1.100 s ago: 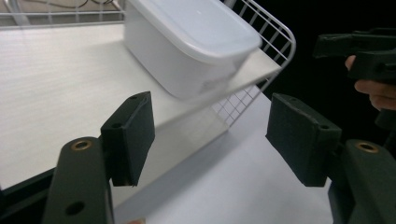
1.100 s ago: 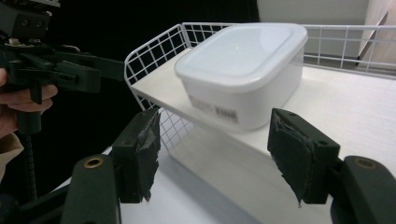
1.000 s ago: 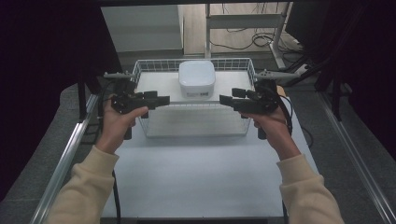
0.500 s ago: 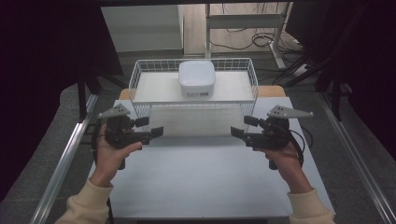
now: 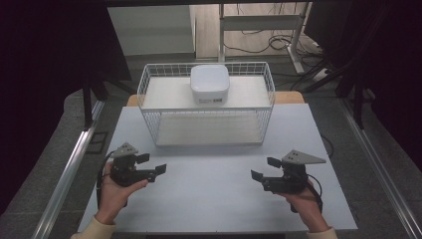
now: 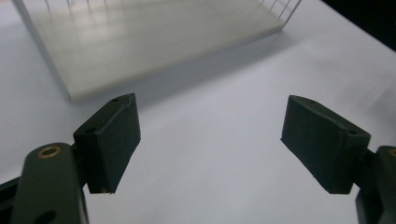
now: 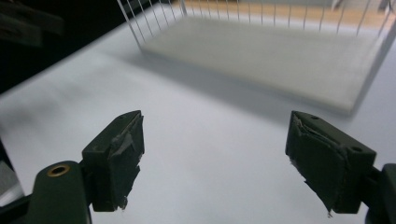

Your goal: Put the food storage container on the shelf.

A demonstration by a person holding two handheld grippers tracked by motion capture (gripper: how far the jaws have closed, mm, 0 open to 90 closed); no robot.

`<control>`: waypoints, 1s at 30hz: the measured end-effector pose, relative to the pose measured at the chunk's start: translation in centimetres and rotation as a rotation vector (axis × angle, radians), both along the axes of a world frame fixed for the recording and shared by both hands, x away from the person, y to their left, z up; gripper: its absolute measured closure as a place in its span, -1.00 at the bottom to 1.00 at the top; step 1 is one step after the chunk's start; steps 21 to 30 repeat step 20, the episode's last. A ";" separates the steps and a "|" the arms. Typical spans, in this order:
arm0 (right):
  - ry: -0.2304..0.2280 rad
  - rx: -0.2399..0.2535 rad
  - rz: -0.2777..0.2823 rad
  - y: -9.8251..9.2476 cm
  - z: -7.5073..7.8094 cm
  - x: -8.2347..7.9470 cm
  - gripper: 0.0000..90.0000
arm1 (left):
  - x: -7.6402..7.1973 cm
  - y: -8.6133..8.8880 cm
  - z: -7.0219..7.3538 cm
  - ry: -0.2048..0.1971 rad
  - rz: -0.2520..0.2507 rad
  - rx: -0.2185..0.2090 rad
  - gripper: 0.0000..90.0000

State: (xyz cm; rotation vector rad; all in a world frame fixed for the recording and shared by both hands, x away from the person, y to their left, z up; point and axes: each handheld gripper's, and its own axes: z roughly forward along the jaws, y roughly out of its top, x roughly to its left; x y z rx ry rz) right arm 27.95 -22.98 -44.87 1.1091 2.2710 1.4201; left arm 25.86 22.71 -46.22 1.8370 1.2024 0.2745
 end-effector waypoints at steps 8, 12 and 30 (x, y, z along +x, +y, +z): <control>0.027 -0.088 -0.019 0.3 -3.3 -0.2 -0.57 | -0.3 0.0 -2.6 0.046 0.019 0.041 -0.57; 0.036 -0.104 -0.018 0.5 -3.7 -0.1 -0.57 | -0.4 -0.3 -2.6 0.028 0.012 0.053 -0.57; 0.001 -0.120 -0.036 0.1 -3.6 -0.1 -0.56 | -0.6 -0.8 -2.7 0.018 0.004 0.064 -0.57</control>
